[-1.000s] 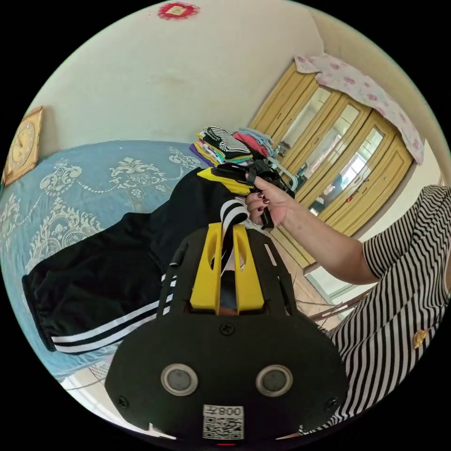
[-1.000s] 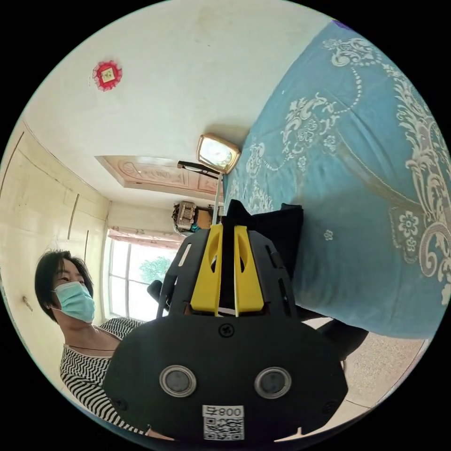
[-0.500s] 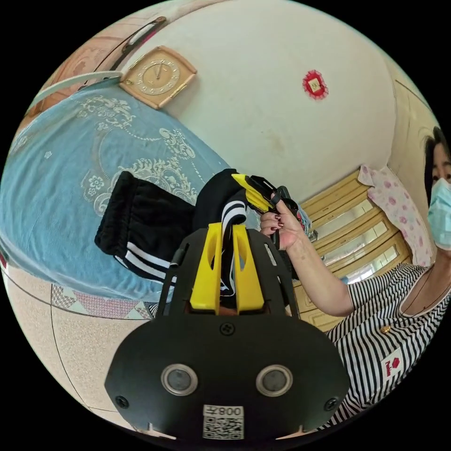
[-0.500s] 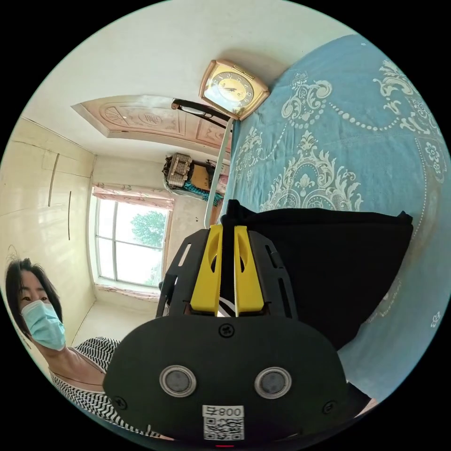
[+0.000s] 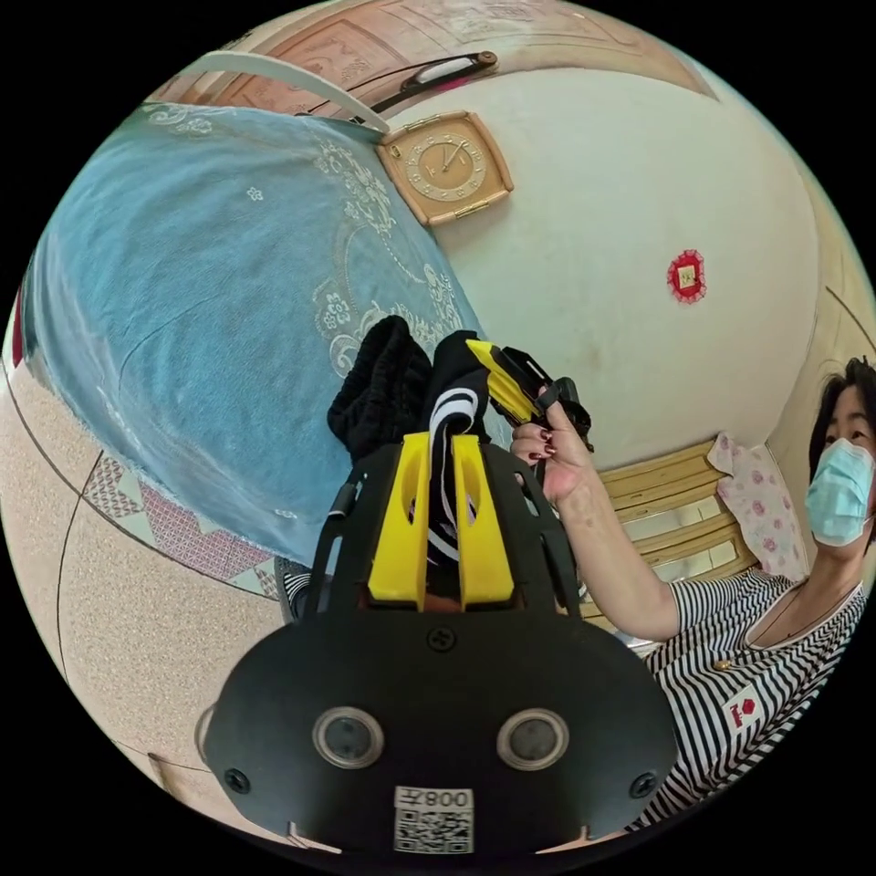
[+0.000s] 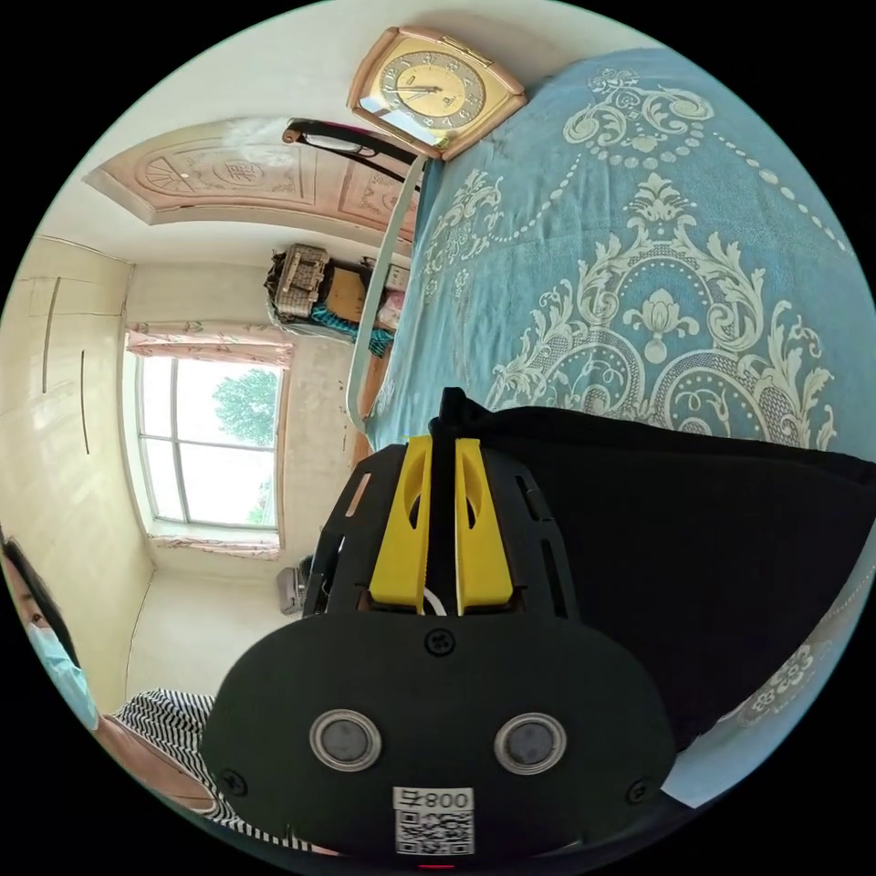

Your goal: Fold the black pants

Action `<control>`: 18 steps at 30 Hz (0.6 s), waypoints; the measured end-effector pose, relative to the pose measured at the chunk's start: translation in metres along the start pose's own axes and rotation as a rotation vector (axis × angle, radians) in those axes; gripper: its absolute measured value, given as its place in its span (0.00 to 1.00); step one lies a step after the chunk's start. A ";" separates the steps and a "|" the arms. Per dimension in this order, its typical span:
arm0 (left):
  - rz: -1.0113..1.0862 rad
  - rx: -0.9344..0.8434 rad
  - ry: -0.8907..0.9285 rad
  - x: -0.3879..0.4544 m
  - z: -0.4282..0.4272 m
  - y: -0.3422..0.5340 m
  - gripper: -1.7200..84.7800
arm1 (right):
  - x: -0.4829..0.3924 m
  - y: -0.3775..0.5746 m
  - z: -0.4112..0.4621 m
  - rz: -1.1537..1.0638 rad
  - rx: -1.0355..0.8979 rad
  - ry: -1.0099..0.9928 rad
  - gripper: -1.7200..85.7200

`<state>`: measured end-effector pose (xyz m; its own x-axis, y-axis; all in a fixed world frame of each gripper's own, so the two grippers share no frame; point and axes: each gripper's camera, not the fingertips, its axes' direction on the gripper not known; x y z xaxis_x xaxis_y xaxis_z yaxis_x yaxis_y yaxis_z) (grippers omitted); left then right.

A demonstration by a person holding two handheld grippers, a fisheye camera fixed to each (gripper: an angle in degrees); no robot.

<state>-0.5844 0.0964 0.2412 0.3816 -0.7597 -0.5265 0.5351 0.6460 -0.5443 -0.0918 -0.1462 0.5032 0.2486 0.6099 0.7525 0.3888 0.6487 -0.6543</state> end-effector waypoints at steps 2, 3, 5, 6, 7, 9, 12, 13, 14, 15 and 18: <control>-0.039 0.011 0.019 -0.009 -0.006 -0.001 0.07 | 0.002 -0.009 0.022 0.028 -0.031 0.007 0.07; -0.058 0.022 0.020 -0.013 -0.011 -0.001 0.07 | 0.003 -0.011 0.026 0.032 -0.034 0.007 0.07; -0.067 0.032 0.012 -0.015 -0.018 -0.001 0.07 | 0.000 -0.017 0.041 0.026 -0.055 -0.020 0.09; -0.067 0.029 -0.009 -0.013 -0.023 0.000 0.07 | -0.001 -0.018 0.043 0.021 -0.058 -0.030 0.09; -0.059 0.035 -0.043 -0.010 -0.029 0.000 0.06 | -0.008 -0.019 0.046 -0.012 -0.051 -0.039 0.09; -0.033 0.039 -0.083 -0.002 -0.038 0.001 0.05 | -0.020 -0.019 0.047 -0.065 -0.051 -0.049 0.09; 0.047 0.067 -0.142 0.019 -0.050 -0.001 0.04 | -0.039 -0.015 0.039 -0.166 -0.040 -0.087 0.08; 0.087 0.066 -0.154 0.028 -0.050 -0.003 0.03 | -0.043 -0.011 0.034 -0.194 -0.024 -0.087 0.07; 0.107 0.064 -0.158 0.032 -0.050 -0.005 0.03 | -0.047 -0.008 0.030 -0.225 -0.007 -0.095 0.06; 0.148 0.054 -0.159 0.041 -0.046 -0.009 0.03 | -0.048 -0.006 0.030 -0.237 0.000 -0.097 0.05; 0.240 -0.007 -0.201 0.056 -0.024 -0.024 0.02 | -0.054 -0.010 0.053 -0.269 -0.073 0.017 0.03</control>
<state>-0.5937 0.0399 0.2090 0.6383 -0.5841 -0.5014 0.4063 0.8089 -0.4250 -0.1560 -0.1614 0.4646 0.1426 0.4123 0.8998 0.5056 0.7512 -0.4243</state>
